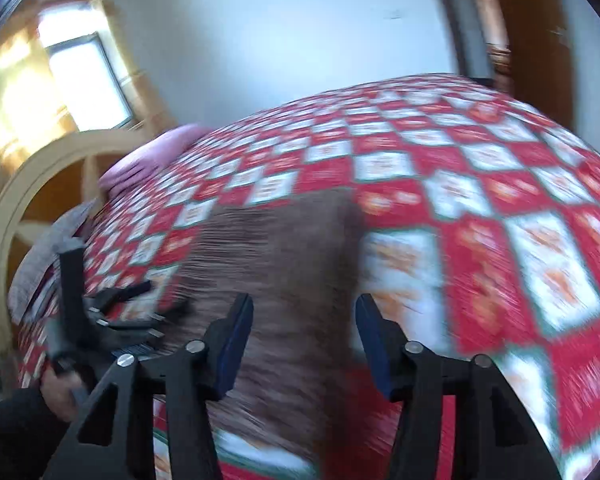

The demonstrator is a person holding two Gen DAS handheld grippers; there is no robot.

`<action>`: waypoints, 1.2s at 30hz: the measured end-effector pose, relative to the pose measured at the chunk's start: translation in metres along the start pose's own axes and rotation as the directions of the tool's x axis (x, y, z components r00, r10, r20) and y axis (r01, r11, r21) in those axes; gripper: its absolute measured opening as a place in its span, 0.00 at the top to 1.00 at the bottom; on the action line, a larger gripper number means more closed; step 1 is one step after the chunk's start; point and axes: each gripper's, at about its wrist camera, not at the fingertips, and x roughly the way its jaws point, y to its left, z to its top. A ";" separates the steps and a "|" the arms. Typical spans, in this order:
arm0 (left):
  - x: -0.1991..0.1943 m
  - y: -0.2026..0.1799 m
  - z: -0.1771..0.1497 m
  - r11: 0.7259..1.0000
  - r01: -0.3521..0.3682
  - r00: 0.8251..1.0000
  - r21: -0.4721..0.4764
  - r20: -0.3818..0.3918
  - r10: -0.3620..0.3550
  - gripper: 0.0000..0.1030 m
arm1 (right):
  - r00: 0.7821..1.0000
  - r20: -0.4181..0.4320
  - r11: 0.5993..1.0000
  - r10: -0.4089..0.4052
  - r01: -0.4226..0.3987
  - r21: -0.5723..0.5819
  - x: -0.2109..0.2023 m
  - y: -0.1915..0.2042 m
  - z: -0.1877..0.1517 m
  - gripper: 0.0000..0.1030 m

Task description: Fold small clothes

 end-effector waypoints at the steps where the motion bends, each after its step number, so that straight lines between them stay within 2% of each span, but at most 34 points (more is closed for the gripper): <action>1: -0.001 -0.001 -0.001 1.000 -0.007 1.000 -0.008 -0.002 0.007 0.14 | 1.000 -0.021 1.000 0.005 -0.006 -0.019 0.016 0.007 0.005 0.48; 3: 0.000 -0.004 -0.002 1.000 -0.004 1.000 -0.025 0.007 0.005 0.14 | 0.998 -0.063 0.998 -0.011 0.008 -0.055 0.040 0.013 0.009 0.48; 4: -0.001 -0.003 -0.003 1.000 -0.005 1.000 -0.028 0.008 0.005 0.14 | 0.994 -0.090 0.995 -0.058 0.050 -0.089 0.055 0.012 0.006 0.49; 5: -0.002 -0.004 -0.004 0.999 -0.006 1.000 -0.032 0.010 0.006 0.14 | 0.988 -0.108 0.989 -0.115 0.103 -0.106 0.063 0.009 0.000 0.55; 6: -0.003 -0.004 -0.005 0.999 0.003 1.000 -0.034 0.015 -0.002 0.14 | 0.976 -0.135 0.982 -0.174 0.162 -0.096 0.069 -0.002 -0.005 0.68; 7: -0.005 -0.003 -0.006 0.999 0.016 1.000 -0.033 0.017 -0.015 0.10 | 0.975 -0.136 0.984 -0.176 0.171 -0.049 0.072 -0.019 -0.010 0.71; 8: -0.006 -0.004 -0.007 0.999 0.033 0.999 -0.031 0.020 -0.033 0.03 | 0.985 -0.110 0.991 -0.134 0.133 -0.015 0.068 -0.030 -0.013 0.71; 11: -0.004 -0.007 -0.013 0.999 0.036 0.999 -0.014 0.029 -0.036 0.00 | 0.986 -0.105 0.992 -0.127 0.128 0.002 0.059 -0.039 -0.017 0.72; 13: -0.001 -0.006 -0.012 0.999 0.046 0.999 -0.012 0.019 -0.046 0.00 | 0.980 -0.113 0.987 -0.163 0.162 -0.022 0.055 -0.030 -0.012 0.71; 16: 0.001 0.001 -0.013 0.996 0.065 0.998 -0.054 0.008 -0.065 0.00 | 0.983 -0.079 0.986 -0.164 0.161 -0.049 0.048 -0.009 0.005 0.70; 18: 0.005 0.004 -0.014 0.994 0.083 0.996 -0.071 -0.010 -0.084 0.00 | 0.981 -0.067 0.978 -0.184 0.175 -0.117 0.055 0.010 0.018 0.69; 20: 0.008 0.006 -0.014 0.991 0.097 0.995 -0.087 -0.025 -0.100 0.00 | 0.980 -0.090 0.976 -0.176 0.161 -0.146 0.072 0.020 0.031 0.69; 23: 0.009 0.007 -0.015 0.989 0.110 0.993 -0.099 -0.030 -0.114 0.00 | 0.968 -0.148 0.973 -0.204 0.184 -0.141 0.102 0.013 0.040 0.69; 25: 0.008 0.006 -0.016 0.989 0.108 0.993 -0.097 -0.027 -0.111 0.00 | 0.940 -0.196 0.957 -0.280 0.257 -0.132 0.119 -0.009 0.038 0.69; 27: 0.008 0.003 -0.017 0.990 0.106 0.994 -0.087 -0.027 -0.109 0.00 | 0.967 -0.189 0.985 -0.173 0.170 -0.032 0.113 -0.034 0.036 0.68; 28: 0.008 0.003 -0.016 0.991 0.104 0.994 -0.084 -0.026 -0.107 0.00 | 0.972 -0.183 0.988 -0.149 0.153 0.007 0.110 -0.043 0.035 0.68; 36: 0.007 -0.005 -0.016 0.994 0.101 0.994 -0.038 -0.028 -0.103 0.00 | 0.988 -0.141 0.996 -0.068 0.076 0.053 0.103 -0.057 0.029 0.68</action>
